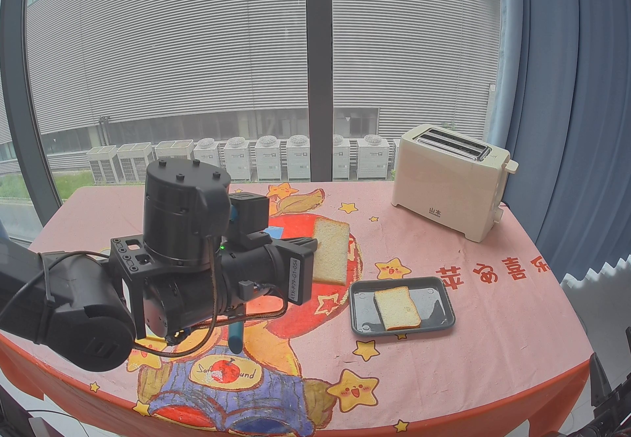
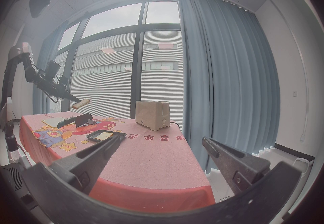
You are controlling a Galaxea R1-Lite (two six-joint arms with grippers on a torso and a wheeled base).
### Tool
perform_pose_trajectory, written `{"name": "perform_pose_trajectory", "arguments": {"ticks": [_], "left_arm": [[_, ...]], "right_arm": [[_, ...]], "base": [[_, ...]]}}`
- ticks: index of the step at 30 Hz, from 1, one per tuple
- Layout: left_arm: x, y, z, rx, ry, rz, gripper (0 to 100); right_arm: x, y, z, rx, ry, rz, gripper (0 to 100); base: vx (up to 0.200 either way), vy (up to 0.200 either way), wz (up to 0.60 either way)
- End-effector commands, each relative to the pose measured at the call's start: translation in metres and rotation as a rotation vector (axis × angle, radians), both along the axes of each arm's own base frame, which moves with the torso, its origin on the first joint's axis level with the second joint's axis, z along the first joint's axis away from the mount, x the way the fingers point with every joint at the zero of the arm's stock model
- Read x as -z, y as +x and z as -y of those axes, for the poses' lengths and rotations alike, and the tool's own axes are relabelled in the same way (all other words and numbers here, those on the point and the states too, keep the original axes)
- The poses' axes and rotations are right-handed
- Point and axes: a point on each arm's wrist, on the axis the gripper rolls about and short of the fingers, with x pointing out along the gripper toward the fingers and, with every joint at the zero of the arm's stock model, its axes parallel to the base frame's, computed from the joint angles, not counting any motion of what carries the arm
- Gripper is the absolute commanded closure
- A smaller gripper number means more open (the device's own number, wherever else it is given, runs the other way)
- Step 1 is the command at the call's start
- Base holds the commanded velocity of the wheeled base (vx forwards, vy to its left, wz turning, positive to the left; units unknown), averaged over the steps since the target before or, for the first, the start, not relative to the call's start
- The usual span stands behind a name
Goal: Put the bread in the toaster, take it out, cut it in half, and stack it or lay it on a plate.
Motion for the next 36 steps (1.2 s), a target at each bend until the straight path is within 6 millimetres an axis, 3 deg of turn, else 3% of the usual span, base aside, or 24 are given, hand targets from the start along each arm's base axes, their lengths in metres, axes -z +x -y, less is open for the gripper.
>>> {"name": "perform_pose_trajectory", "arguments": {"ticks": [1,36], "left_arm": [[0.004,-0.002,0.006,0.016,0.000,0.003,100],[0.017,0.000,0.019,0.020,0.007,0.013,100]], "right_arm": [[0.005,0.000,0.000,-0.001,0.000,-0.003,0],[0.005,0.000,0.000,-0.001,0.000,-0.004,0]], "base": [[0.000,0.000,0.00],[0.000,0.000,0.00]]}}
